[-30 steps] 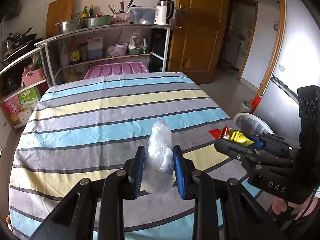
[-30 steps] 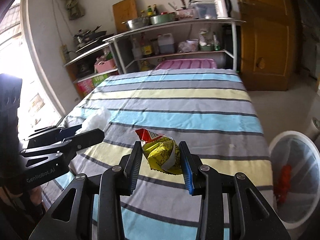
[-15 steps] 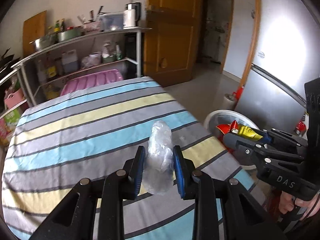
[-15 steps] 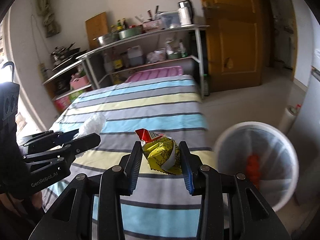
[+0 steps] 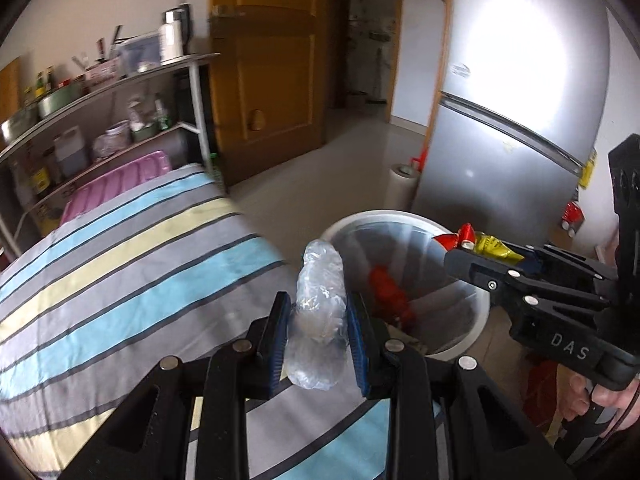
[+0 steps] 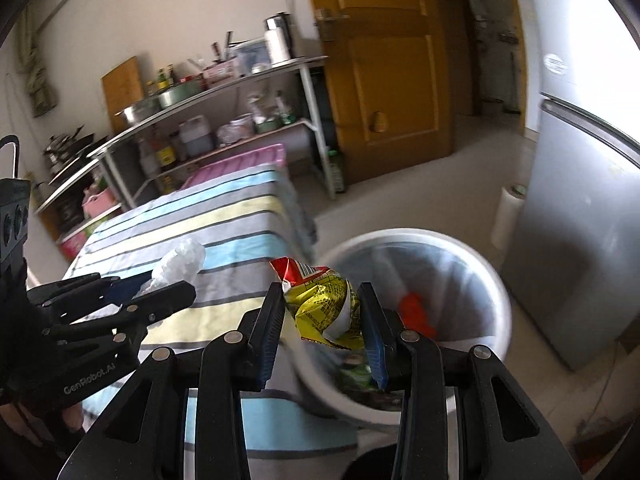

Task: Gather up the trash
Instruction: 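Lift the clear bag and yellow-red wrapper and carry both over the bin, then open both grippers to drop the clear bag and wrapper into the bin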

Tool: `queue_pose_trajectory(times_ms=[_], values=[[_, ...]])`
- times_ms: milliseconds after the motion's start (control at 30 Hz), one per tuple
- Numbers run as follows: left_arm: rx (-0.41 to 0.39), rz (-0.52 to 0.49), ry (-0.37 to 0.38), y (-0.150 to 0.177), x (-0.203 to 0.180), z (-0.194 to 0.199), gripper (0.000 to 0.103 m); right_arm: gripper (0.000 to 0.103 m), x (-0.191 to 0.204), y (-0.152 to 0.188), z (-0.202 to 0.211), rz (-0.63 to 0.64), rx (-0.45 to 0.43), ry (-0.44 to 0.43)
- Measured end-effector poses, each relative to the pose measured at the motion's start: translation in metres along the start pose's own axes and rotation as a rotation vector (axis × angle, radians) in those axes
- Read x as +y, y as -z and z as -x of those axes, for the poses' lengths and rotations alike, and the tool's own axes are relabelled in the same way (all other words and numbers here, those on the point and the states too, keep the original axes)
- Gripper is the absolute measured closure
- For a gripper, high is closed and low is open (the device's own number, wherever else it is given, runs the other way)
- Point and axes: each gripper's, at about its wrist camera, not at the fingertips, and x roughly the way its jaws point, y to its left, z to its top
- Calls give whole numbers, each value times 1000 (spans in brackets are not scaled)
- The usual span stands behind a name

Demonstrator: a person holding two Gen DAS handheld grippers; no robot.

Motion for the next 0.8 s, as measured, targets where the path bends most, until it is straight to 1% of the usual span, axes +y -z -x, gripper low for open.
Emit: queue_pose_trajectory(times_ms=[133,233,333,433,533,633,733,800], values=[[20,-24,26,-9,-20,-18,73,65,-21,-2,-2,-28,7,42],[44,-41,34,-15,-32,-35,73,65,-39,-3,-9,-46,31,77],[82,-40,70,-17,-39,-53,73,65,-52,0,-16,-56,54,87],[110,-59,63,-17,-49,-68,73,64,-65,4,-28,-64,92,106],[128,-62,83,-16,-56,-77,73,64,-74,11,-36,-73,119,116],[146,-84,61,-15,-62,-87,73,64,-83,16,-43,-87,144,124],[182,-68,96,-13,-63,-96,73,64,-91,20,-51,-86,172,144],[190,-82,79,-11,-66,-99,73,63,-94,21,-53,-83,183,146]])
